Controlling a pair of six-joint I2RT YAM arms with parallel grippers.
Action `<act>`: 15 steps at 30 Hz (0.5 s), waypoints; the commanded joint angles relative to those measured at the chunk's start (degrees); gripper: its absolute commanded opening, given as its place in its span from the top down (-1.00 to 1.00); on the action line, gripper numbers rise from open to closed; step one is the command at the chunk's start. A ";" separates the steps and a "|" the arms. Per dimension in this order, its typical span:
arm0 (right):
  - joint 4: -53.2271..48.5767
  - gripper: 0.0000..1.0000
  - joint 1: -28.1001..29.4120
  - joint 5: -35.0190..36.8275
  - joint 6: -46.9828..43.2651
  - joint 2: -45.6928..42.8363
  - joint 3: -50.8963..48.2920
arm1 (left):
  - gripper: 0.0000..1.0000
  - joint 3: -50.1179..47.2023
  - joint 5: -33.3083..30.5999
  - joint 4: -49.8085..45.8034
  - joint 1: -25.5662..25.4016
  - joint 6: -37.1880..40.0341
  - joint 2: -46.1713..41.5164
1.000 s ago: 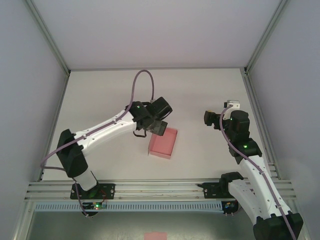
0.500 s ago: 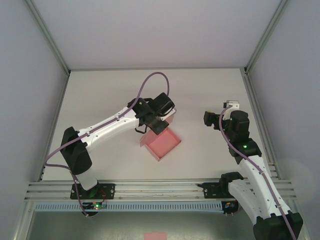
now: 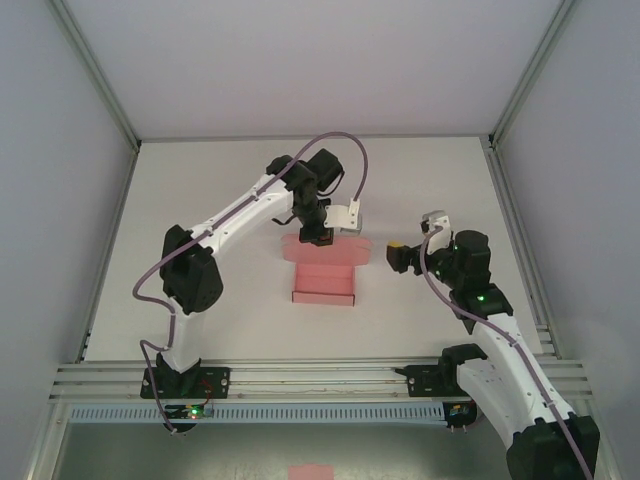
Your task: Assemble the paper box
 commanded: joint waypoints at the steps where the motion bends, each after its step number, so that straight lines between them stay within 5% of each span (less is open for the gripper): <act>1: 2.96 -0.97 -0.38 -6.80 -4.74 0.15 -0.11 | 0.67 2.46 1.55 -7.76 -0.42 6.74 1.29; 2: 2.34 -0.97 -0.36 -7.17 -5.39 0.41 0.25 | 0.61 2.23 1.43 -7.12 -0.39 6.13 0.80; 6: 0.56 -0.96 -0.17 -10.76 -7.11 2.68 2.16 | -0.29 0.25 2.38 -3.86 -0.38 3.72 -2.68; 9: -3.41 -0.90 1.53 -12.03 -10.43 4.85 4.78 | -0.59 -2.61 -0.46 -0.12 -0.40 -0.07 -7.03; 10: -4.85 -0.89 2.54 -11.78 -12.19 5.41 5.68 | -0.95 -3.87 -2.59 1.05 -0.41 -1.55 -8.69; 15: -11.38 -0.89 9.26 -6.71 -18.91 8.12 9.42 | -1.00 -22.25 -15.46 12.80 1.00 -10.53 -21.00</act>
